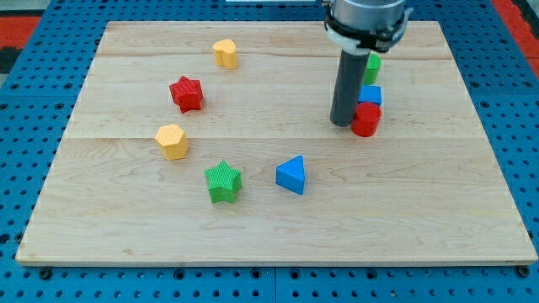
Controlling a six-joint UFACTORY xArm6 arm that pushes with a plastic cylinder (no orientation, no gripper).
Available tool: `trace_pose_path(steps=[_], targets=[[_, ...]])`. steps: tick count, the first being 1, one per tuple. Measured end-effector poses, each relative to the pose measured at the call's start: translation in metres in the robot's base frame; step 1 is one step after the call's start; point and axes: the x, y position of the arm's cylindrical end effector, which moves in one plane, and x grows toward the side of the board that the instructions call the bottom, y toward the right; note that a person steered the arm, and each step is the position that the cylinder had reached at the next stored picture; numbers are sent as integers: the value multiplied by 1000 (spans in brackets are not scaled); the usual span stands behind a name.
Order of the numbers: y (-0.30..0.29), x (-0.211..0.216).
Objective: Move the green circle diagonally to the blue cube
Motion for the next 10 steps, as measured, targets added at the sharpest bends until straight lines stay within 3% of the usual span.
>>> trace_pose_path(steps=[1,2,3,6,7,8,10], targets=[[4,-28],[-36,6],[-28,59],[62,34],[62,-7],[48,-75],[43,-125]])
